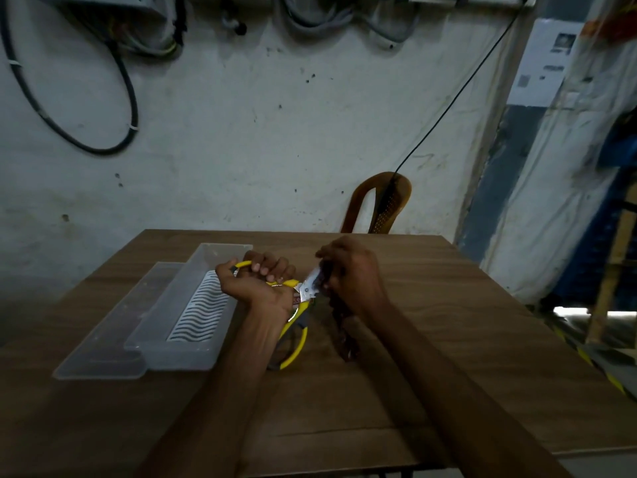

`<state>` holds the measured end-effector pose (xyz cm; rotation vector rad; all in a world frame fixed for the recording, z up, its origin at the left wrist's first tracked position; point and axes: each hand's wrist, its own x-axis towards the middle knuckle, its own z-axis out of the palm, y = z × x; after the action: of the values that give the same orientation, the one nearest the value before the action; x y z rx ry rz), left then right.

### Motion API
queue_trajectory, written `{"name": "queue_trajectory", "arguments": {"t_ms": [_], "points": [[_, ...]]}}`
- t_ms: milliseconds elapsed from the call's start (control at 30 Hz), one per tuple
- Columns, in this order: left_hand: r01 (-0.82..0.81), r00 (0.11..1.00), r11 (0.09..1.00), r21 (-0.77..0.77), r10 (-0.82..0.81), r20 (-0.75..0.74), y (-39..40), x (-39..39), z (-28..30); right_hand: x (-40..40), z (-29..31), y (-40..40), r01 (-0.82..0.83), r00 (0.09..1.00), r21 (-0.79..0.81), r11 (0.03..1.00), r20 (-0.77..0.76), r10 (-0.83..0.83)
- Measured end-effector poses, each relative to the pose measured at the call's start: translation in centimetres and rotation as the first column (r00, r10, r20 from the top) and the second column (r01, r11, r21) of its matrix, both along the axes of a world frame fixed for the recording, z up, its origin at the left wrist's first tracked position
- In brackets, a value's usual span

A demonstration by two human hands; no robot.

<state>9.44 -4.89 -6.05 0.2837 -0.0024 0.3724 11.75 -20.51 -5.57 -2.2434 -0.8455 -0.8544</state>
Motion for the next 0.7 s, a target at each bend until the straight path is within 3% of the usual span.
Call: {"name": "queue_trajectory", "arguments": {"t_ms": [67,133,233,267,367,500,600,700], "points": [[0.010,1.000,1.000,0.000,-0.010,0.002,0.1,-0.3,0.1,1.1,1.4,-1.6,0.119,0.983,0.192,0.974,-0.158,-0.089],[0.018,1.000,1.000,0.002,-0.018,0.005,0.1,-0.4,0.3,2.2,2.4,-3.6,0.256,0.940,0.429,0.866,-0.318,-0.121],[0.013,1.000,0.999,-0.029,-0.013,0.007,0.3,-0.1,0.4,2.1,2.7,-5.7,0.329,0.853,0.684,0.651,-0.511,0.107],[0.009,1.000,0.999,-0.051,-0.009,0.014,0.3,0.0,0.3,1.7,2.3,-6.0,0.353,0.823,0.673,0.650,-0.553,0.126],[-0.011,0.999,0.994,-0.110,0.016,0.051,0.6,0.0,0.3,0.2,0.2,-6.8,0.361,0.771,0.486,0.796,-0.635,0.038],[-0.032,0.995,0.989,-0.145,0.044,0.084,0.7,0.0,0.3,-2.1,-1.4,-6.4,0.202,0.704,0.279,0.939,-0.708,0.059],[-0.039,0.995,0.987,-0.155,0.053,0.088,0.6,0.0,0.3,-2.8,-1.7,-5.8,0.061,0.785,0.040,0.997,-0.620,-0.023],[-0.051,0.994,0.986,-0.158,0.064,0.084,0.6,0.1,0.4,-3.2,-1.0,-4.9,-0.058,0.806,-0.225,0.973,-0.586,-0.088]]}}
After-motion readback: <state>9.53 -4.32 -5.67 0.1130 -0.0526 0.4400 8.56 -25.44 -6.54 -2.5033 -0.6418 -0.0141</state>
